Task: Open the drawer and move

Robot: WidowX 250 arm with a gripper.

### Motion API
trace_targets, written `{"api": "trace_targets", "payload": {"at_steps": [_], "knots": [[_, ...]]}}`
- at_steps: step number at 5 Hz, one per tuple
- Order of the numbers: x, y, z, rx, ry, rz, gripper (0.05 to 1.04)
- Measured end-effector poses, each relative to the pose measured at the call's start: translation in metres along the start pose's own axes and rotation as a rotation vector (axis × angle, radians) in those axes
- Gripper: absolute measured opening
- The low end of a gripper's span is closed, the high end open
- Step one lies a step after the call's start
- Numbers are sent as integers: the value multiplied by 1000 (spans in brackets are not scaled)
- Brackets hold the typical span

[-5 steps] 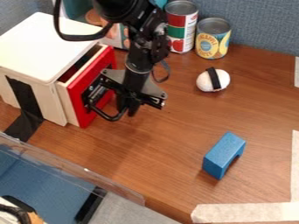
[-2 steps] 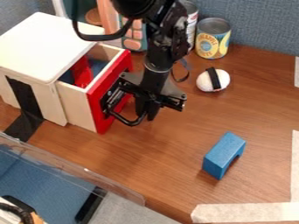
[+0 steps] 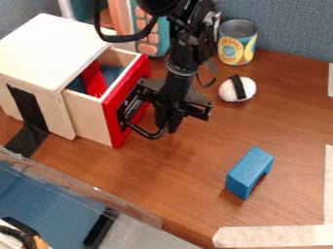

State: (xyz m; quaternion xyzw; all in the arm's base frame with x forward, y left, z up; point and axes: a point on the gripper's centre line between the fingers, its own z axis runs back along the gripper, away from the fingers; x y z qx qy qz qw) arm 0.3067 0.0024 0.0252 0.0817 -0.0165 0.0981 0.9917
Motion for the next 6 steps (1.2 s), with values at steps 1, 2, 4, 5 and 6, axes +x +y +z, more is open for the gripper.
{"api": "trace_targets", "payload": {"at_steps": [1,2,4,5,6], "knots": [[3,-6,1,-17,6,5,152],[1,-11,1,-22,8,-4,152],[-22,-22,1,-33,15,-69,152],[-28,-24,3,-36,11,-85,152],[-30,-28,4,-48,19,-82,151]]}}
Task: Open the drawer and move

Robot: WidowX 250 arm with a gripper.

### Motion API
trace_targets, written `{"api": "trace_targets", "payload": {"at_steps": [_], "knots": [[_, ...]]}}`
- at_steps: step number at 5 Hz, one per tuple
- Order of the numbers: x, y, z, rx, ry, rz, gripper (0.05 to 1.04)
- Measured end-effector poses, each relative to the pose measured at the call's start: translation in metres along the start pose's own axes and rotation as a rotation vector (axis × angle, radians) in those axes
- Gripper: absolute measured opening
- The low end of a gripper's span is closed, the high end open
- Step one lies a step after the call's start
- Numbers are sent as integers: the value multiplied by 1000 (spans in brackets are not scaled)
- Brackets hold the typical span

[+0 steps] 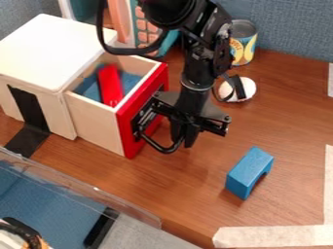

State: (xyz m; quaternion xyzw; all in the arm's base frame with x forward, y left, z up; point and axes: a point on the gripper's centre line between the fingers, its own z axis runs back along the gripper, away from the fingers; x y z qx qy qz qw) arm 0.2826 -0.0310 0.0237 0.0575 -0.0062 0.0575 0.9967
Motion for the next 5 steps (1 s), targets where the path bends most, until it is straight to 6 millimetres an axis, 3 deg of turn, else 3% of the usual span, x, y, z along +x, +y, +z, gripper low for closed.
{"api": "trace_targets", "payload": {"at_steps": [5], "knots": [[-1,-15,16,-65,28,29,151]]}}
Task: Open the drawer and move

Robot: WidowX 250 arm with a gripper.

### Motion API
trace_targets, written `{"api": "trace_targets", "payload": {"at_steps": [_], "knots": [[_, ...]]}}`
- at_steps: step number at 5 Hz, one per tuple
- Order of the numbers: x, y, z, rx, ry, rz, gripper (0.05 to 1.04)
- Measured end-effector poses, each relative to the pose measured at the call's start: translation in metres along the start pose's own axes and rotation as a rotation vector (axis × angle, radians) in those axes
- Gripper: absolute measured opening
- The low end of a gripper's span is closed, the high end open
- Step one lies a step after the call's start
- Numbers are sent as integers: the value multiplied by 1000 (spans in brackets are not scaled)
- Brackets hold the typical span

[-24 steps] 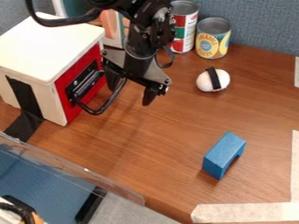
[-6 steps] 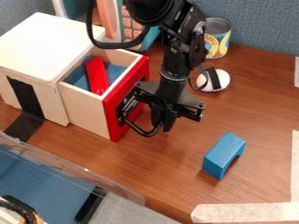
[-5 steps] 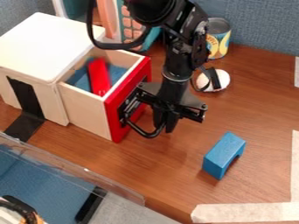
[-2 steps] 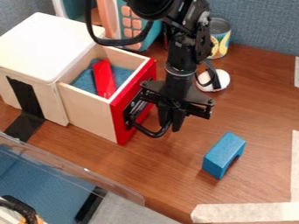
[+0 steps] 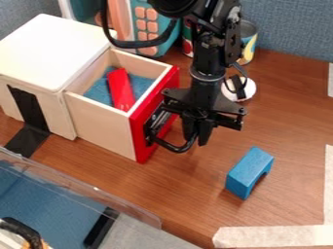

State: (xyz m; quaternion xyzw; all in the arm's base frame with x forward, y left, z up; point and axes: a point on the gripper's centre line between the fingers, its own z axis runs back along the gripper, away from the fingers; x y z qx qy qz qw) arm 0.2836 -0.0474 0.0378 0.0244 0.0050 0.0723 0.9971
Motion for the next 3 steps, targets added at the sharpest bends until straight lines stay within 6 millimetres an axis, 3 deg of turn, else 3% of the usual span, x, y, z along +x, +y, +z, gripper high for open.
{"api": "trace_targets", "payload": {"at_steps": [2,3], "knots": [[-3,-13,-2,-1,14,-22,198],[-5,-16,-7,8,36,-3,448]]}}
